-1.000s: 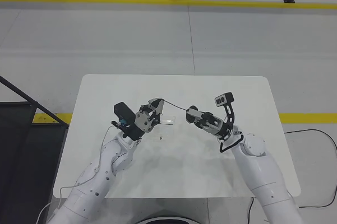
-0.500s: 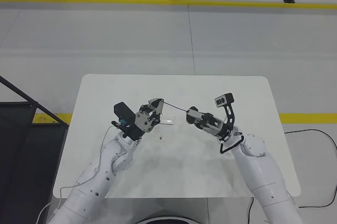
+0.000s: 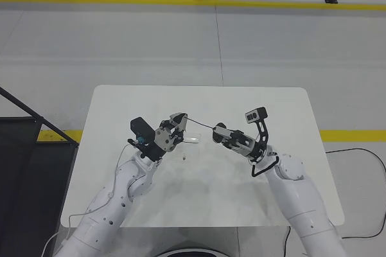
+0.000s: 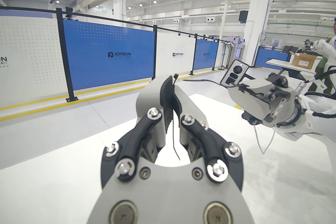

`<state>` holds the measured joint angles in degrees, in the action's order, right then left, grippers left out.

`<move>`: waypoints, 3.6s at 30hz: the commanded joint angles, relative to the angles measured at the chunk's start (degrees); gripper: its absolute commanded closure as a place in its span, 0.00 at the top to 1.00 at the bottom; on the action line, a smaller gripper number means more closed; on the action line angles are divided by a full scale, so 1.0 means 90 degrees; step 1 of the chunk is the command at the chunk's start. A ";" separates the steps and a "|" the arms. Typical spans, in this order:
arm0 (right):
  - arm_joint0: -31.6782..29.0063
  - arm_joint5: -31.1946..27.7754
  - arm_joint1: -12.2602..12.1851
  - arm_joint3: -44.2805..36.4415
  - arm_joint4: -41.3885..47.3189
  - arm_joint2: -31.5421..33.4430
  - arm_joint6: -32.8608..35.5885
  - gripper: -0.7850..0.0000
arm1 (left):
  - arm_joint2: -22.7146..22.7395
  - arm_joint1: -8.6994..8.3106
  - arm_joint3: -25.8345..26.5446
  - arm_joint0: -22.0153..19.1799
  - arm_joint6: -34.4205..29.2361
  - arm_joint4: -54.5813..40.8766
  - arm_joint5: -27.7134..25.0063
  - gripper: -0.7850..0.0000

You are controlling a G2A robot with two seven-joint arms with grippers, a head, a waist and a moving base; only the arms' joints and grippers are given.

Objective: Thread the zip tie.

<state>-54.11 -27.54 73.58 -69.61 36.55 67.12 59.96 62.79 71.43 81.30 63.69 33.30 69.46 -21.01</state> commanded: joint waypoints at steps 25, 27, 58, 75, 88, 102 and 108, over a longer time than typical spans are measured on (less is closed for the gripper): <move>0.0059 0.0081 0.0012 0.0074 0.0052 0.0023 -0.0095 0.00 | 0.0000 0.0000 0.0000 0.0000 0.0000 0.0000 0.0000 0.00; 0.0052 0.0065 0.0010 0.0070 0.0066 0.0034 -0.0074 0.00 | 0.0000 0.0000 0.0000 0.0000 0.0000 0.0000 0.0000 0.00; 0.0077 0.0175 0.0021 0.0061 -0.0068 -0.0016 -0.0138 0.00 | 0.0000 0.0000 0.0000 0.0000 0.0000 0.0000 0.0000 0.00; 0.0150 0.0423 0.0020 0.0029 -0.0505 -0.0121 -0.0335 0.00 | 0.0000 0.0000 0.0000 0.0000 0.0000 0.0000 0.0000 0.00; 0.0045 0.0216 0.0025 -0.0298 -0.0200 -0.0032 -0.0362 0.00 | 0.0070 0.0001 0.0212 0.0133 -0.0187 0.0039 0.0040 0.00; 0.0056 -0.0055 0.0058 -0.0464 0.0061 -0.0056 -0.0270 0.00 | 0.0061 0.0040 0.0185 0.0153 -0.0233 0.0240 -0.0038 0.00; 0.0077 -0.0142 0.0077 -0.0477 0.0160 -0.0081 -0.0240 0.00 | 0.0037 0.0064 0.0133 0.0133 -0.0244 0.0295 -0.0054 0.00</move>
<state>-53.46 -28.68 74.25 -73.87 37.85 66.43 57.76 63.15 71.98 82.59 64.90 31.10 72.02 -21.48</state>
